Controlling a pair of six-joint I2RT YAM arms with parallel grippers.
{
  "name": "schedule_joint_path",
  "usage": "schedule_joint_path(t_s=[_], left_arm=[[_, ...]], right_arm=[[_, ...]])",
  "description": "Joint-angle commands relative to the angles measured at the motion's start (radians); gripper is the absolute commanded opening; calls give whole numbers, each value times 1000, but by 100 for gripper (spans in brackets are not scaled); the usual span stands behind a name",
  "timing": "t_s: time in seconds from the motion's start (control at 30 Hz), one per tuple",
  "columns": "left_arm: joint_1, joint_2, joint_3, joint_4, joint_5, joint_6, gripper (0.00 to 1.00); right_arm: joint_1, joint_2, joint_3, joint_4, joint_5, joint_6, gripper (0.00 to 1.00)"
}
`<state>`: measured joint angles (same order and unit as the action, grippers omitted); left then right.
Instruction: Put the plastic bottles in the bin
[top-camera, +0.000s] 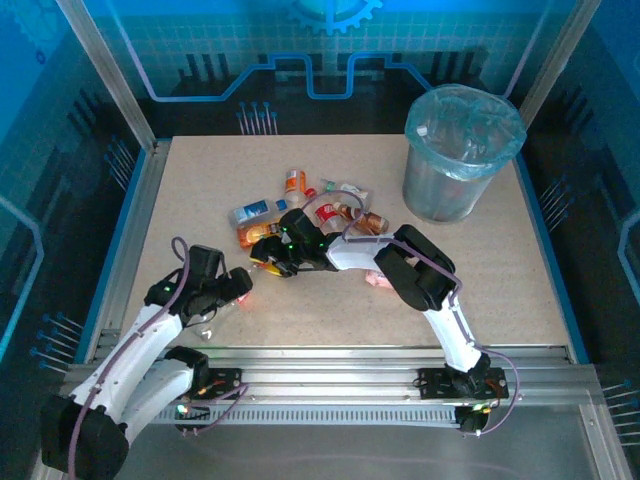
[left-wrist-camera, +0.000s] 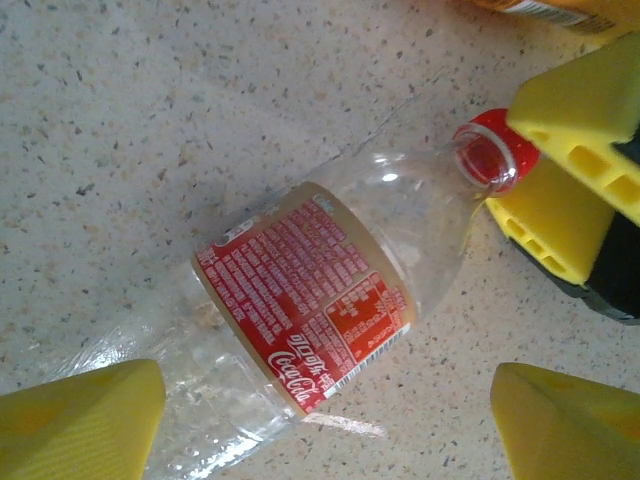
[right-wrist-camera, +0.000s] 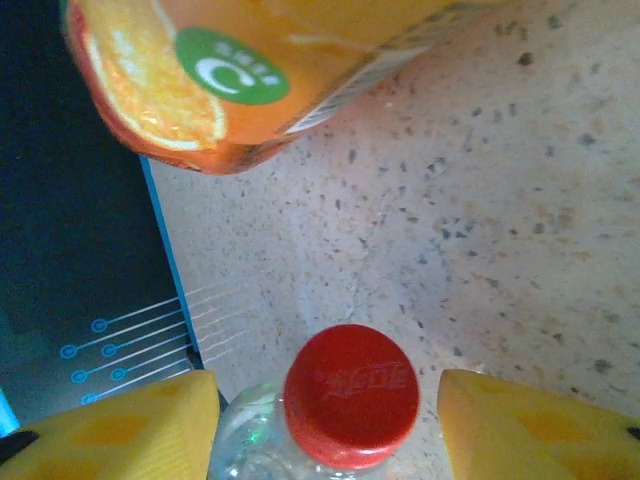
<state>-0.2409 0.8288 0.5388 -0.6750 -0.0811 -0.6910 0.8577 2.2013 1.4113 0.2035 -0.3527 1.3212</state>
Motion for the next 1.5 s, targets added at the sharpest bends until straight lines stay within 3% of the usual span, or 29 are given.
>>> schedule_joint_path(t_s=[0.0,0.17,0.27,0.47,0.73,0.93,1.07,1.2,1.47], left_arm=[[9,-13,-31,10,26,-33,86],[10,-14,-43,18,25,-36,86],[9,-13,-43,20,26,-36,86],[9,-16,-39,14,27,-36,86],[9,-26,-4,-1,28,-19,86],[11,-53,126,-69,-9,52,86],[11,-53,249,-108,-50,109,86],[11,-47,368,-114,-81,155,86],[0,54,601,-36,-27,165,76]], right_arm=[[19,36,24,31,-40,0,61],[21,57,36,9,-49,0,58],[20,66,59,-108,-41,-30,56],[13,54,34,-61,-62,-15,46],[6,-24,50,-118,-26,-90,35],[4,-157,48,-191,41,-206,31],[-7,-260,84,-265,65,-330,29],[-46,-364,220,-477,113,-564,29],[-194,-501,525,-825,331,-969,28]])
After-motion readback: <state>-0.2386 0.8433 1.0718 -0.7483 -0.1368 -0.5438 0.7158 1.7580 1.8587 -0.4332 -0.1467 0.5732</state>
